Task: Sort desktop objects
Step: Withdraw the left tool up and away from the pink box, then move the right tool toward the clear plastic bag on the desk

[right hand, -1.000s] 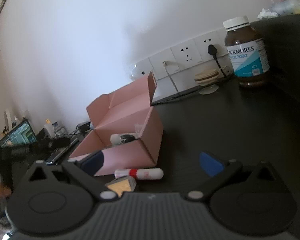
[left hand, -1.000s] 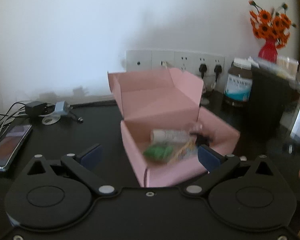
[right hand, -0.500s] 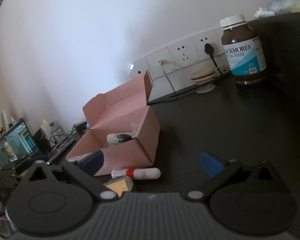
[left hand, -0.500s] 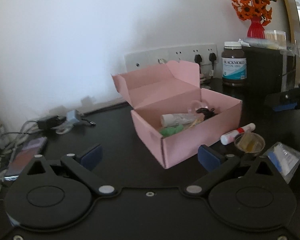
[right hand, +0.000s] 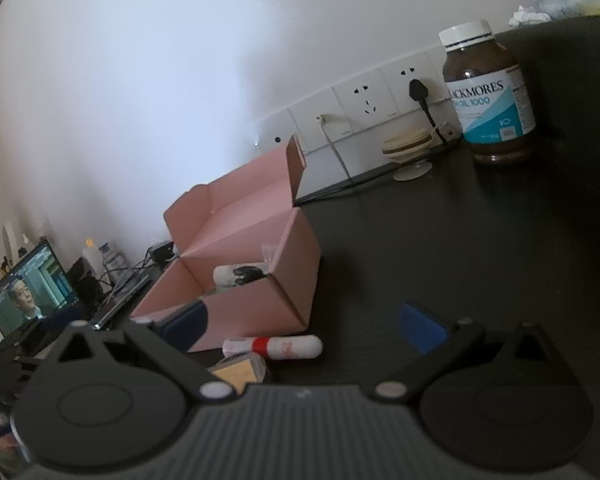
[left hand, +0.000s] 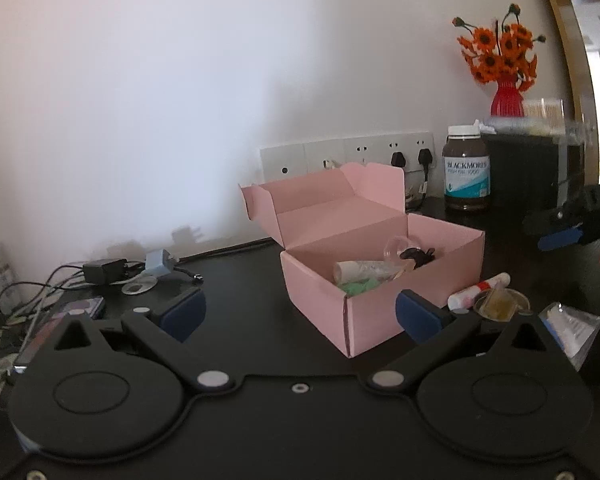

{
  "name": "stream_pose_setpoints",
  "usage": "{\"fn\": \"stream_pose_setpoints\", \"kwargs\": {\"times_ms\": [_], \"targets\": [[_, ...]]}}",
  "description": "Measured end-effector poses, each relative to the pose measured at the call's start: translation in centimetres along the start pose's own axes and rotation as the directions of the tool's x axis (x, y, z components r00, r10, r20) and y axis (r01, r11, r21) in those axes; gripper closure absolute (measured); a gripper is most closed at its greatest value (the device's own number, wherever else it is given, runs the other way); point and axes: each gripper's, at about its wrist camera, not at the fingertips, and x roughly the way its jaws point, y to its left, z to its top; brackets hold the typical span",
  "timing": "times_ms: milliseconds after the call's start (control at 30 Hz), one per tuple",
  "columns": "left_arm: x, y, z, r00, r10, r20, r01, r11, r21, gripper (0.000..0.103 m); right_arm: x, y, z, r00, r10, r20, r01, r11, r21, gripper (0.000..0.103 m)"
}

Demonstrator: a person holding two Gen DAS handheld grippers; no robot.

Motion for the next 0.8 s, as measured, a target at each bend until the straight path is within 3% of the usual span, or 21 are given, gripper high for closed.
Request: {"fn": "stream_pose_setpoints", "kwargs": {"times_ms": [800], "targets": [[0.8,2.3,-0.2,0.995,-0.089,-0.044,0.082,0.988,-0.131,0.0,0.2,0.3,0.0,1.0,-0.016,-0.003,0.016,1.0,-0.013,0.001]]}}
